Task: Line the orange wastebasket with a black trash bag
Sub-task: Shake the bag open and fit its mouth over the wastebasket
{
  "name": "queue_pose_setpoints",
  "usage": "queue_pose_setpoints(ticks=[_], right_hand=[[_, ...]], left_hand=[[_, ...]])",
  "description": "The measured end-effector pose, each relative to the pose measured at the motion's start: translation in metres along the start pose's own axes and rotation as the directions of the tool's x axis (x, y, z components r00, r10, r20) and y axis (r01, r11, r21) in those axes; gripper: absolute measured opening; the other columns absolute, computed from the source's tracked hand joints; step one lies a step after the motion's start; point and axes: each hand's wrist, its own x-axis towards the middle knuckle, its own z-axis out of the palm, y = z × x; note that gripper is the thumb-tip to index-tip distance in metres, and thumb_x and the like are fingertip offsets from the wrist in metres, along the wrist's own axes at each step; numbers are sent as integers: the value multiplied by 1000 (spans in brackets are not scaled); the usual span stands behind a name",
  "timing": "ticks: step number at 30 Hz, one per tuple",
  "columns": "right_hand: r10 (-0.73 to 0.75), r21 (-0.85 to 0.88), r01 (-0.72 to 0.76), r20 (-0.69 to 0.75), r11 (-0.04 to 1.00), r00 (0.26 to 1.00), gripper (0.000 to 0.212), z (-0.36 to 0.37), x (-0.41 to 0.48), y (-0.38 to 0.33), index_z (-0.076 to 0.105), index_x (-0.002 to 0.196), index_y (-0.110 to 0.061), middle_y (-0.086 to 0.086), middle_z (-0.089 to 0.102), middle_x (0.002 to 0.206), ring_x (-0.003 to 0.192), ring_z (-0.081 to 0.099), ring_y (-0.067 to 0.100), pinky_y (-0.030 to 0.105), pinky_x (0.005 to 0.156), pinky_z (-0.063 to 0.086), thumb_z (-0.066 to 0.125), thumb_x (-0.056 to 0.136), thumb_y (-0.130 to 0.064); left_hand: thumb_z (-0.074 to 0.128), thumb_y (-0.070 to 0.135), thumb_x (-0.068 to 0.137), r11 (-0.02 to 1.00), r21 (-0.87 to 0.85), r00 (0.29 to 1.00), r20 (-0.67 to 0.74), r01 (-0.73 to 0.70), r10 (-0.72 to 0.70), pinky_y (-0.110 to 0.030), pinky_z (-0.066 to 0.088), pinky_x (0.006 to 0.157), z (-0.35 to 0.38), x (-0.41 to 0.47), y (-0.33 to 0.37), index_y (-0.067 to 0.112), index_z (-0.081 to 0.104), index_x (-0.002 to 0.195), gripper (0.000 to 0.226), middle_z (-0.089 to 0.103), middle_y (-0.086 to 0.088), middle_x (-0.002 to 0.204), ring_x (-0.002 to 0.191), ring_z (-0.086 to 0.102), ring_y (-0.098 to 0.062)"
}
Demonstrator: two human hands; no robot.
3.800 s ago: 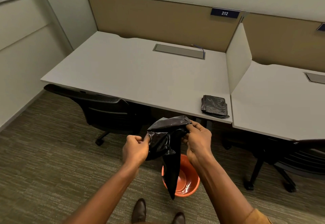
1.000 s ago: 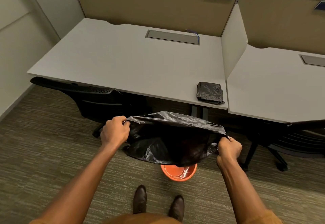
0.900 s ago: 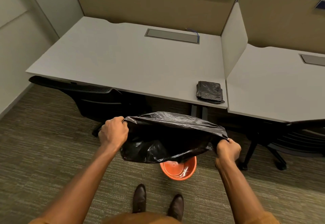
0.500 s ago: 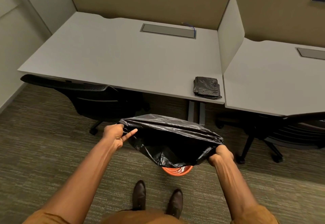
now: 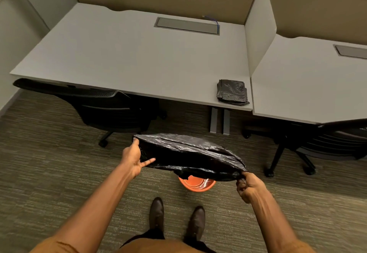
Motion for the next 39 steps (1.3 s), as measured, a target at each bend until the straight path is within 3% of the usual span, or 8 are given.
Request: queue_pose_setpoints(ticks=[4, 6, 8, 10, 13, 16, 26, 39], right_hand=[[62, 134, -69, 57, 989, 996, 28, -12, 10, -4, 56, 89, -1, 14, 59, 45, 25, 49, 5, 8, 29, 35, 47, 114, -9], [115, 278, -145, 122, 950, 986, 26, -16, 11, -7, 60, 102, 11, 34, 67, 73, 64, 78, 20, 13, 42, 53, 47, 114, -9], [89, 379, -129, 123, 916, 988, 31, -18, 17, -11, 58, 132, 15, 35, 65, 123, 128, 69, 31, 17, 82, 63, 46, 114, -7], [23, 418, -57, 86, 907, 996, 38, -17, 22, -10, 51, 150, 9, 26, 59, 144, 143, 58, 34, 25, 110, 53, 42, 115, -4], [-39, 308, 42, -16, 951, 999, 21, -13, 23, -9, 61, 128, -1, 17, 67, 110, 98, 71, 29, 18, 63, 64, 47, 114, -6], [-150, 97, 161, -105, 982, 983, 15, -16, 30, -12, 62, 92, -8, 10, 65, 86, 67, 58, 18, 15, 32, 43, 59, 107, -5], [-286, -195, 322, 189, 926, 939, 19, -38, 54, -30, 83, 96, -6, 8, 83, 85, 63, 77, 19, 31, 56, 59, 65, 100, -12], [-388, -314, 381, 44, 869, 921, 30, -41, 104, -59, 77, 84, -12, 5, 81, 79, 69, 74, 20, 30, 61, 55, 77, 94, -40]], left_hand=[[53, 33, 115, 995, 94, 1000, 20, -16, 14, -62, 62, 85, 2, 6, -17, 4, 53, 153, 48, 35, -18, 174, 155, 41, -45], [52, 23, 116, 985, 171, 999, 28, -25, 21, -58, 63, 82, 6, 5, -25, 1, 62, 134, 30, 37, -19, 172, 152, 44, -45], [53, 19, 115, 974, 227, 999, 27, -25, 20, -59, 63, 84, 9, 5, -34, 4, 66, 119, 20, 38, -18, 171, 151, 45, -44], [56, 18, 114, 964, 266, 999, 36, -25, 16, -57, 65, 80, 13, 7, -44, 3, 67, 116, 19, 49, -18, 162, 143, 54, -42], [66, 20, 109, 939, 343, 999, 19, -35, 30, -43, 65, 57, 18, 9, -54, 10, 70, 98, 15, 69, -14, 127, 103, 71, -31], [80, 19, 99, 934, 358, 1000, -6, -14, 18, -37, 65, 48, 23, 12, -60, 7, 71, 95, 15, 71, -10, 106, 89, 72, -27], [86, 26, 85, 935, 340, 993, 24, 100, -115, -27, 52, 49, 32, 21, -62, 18, 74, 101, 21, 74, -3, 92, 74, 68, -17], [62, 29, 102, 852, 523, 988, -119, -24, 100, -12, 26, 39, 43, 43, -115, 16, 67, 80, 26, 61, 6, 48, 41, 49, -11]])
